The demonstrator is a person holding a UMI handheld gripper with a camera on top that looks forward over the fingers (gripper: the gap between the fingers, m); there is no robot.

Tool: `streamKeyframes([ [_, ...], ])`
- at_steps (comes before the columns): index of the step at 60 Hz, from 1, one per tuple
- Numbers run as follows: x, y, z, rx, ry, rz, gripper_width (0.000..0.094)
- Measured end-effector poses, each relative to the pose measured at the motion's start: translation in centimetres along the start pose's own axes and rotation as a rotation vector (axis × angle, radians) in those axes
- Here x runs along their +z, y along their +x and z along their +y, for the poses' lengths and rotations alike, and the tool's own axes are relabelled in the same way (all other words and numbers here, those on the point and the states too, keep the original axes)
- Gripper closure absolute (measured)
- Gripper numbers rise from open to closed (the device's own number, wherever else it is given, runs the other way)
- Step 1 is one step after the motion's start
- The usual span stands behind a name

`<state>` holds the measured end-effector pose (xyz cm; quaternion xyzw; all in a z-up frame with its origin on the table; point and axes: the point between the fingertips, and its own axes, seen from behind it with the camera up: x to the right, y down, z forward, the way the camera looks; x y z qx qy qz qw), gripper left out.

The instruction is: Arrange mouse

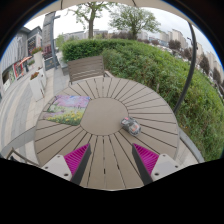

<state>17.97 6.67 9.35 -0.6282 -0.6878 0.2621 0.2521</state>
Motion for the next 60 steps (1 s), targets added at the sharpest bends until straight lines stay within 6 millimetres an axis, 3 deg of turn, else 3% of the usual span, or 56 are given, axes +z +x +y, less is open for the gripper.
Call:
streamKeyframes([
  [11,3.3,5.7,0.9,0.054,0.023,0.086,0.0072],
  [26,9.6,9.3,-0.5,0.093,0.13,0.117,0.0072],
  [41,16.9,11.0,-1.8,0.058,0.146,0.12,0.0078],
  [55,19.2,12.4,-4.0,0.119,0.162,0.135,0.0079],
  [60,19.5,12.5,-4.2,0.134,0.161,0.143,0.0124],
])
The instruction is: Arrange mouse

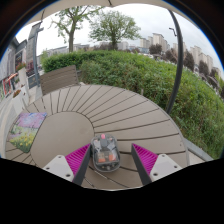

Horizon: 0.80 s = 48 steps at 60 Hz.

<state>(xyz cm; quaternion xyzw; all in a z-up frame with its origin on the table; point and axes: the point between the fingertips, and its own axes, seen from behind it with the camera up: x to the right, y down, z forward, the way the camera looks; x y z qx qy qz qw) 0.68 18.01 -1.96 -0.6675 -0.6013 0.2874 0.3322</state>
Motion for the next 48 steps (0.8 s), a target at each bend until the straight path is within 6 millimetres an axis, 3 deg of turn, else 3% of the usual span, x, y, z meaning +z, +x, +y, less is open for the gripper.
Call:
streamKeyframes([
  [6,0.1,-0.3,-0.1,0.004,-0.001,0.001,0.027],
  [9,0.1,-0.7,0.1,0.005,-0.009,-0.01,0.0494],
  [14,-0.1,0.2,-0.3,-0.046,-0.021,0.042,0.0536],
  [17,-0.8,-0.3,-1.2,-0.042,-0.01,0.051,0.0546],
  [21,-2.0,-0.4,-3.5,-0.019,0.01,0.067,0.0547],
  [25,-3.7,-1.8,-6.6,0.022,0.043,0.06,0.0547],
  [31,-5.6,-6.4,-11.2,0.047,0.066,0.014,0.0547],
  [37,-6.3,-13.7,-14.6,0.043,0.091,-0.06,0.0548],
  [42,-5.9,-20.7,-14.9,0.022,0.082,-0.1,0.0548],
  [48,-4.4,-29.3,-12.7,0.022,0.043,-0.135,0.0548],
])
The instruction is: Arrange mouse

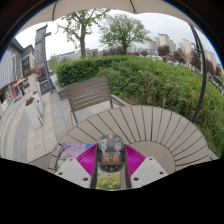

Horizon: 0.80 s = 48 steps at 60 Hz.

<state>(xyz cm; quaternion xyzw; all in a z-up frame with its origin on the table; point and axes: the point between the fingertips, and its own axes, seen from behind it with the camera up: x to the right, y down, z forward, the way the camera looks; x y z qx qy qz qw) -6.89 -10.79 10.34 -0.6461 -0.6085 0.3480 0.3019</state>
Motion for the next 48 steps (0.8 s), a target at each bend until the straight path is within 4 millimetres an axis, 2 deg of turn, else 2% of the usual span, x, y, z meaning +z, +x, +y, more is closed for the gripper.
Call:
streamKeyframes([
  [6,3.2,-5.7,3.9,0.002,-0.048,0.001,0.0546],
  [11,5.5,-8.8,7.2,-0.01,-0.087,0.01,0.0538],
  [15,6.9,-9.8,9.2,-0.027,-0.116,0.035,0.0513],
  [19,7.2,-10.3,10.7,-0.027,-0.14,0.052,0.0451],
  [21,7.1,-10.4,10.9,-0.023,-0.148,0.057,0.0387],
  [23,6.7,-10.2,10.5,-0.024,-0.141,0.068,0.025],
  [25,5.8,-9.8,9.9,-0.028,-0.14,0.088,0.0063],
  [27,4.7,-9.3,9.3,-0.026,-0.142,0.112,0.0114],
  [32,0.9,-8.5,7.7,-0.006,-0.167,0.139,0.0091],
  [41,-9.7,-8.1,6.0,-0.013,-0.214,0.14,0.0096],
  [48,-17.7,-7.7,6.1,-0.008,-0.233,0.149,0.0094],
])
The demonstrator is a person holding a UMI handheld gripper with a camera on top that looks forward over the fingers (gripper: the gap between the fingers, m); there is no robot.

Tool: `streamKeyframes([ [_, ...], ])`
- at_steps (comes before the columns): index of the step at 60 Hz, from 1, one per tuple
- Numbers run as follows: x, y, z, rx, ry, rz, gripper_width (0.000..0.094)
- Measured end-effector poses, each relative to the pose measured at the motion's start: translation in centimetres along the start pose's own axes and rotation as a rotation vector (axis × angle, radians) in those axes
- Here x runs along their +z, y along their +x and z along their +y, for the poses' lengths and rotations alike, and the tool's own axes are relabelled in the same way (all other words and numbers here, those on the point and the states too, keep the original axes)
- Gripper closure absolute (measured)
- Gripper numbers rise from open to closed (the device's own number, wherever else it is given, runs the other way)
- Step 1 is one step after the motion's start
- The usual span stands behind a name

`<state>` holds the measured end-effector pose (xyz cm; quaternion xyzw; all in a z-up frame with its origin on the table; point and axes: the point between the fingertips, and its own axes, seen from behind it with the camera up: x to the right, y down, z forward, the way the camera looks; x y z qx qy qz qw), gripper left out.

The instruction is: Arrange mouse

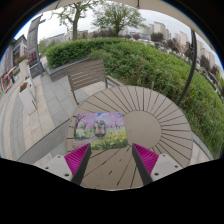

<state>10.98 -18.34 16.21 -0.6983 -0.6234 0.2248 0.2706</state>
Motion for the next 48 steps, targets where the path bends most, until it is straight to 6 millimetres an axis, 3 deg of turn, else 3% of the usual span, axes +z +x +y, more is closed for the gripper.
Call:
streamKeyframes([
  [6,-4.4,1.0,2.1,0.01,-0.02,0.013,0.0086],
  [12,-6.3,1.2,4.0,0.018,-0.044,0.01,0.0087],
  [25,-6.6,2.7,4.0,-0.003,-0.029,0.035,0.0083],
  [48,-7.0,0.1,4.2,-0.078,-0.013,-0.027,0.0095],
])
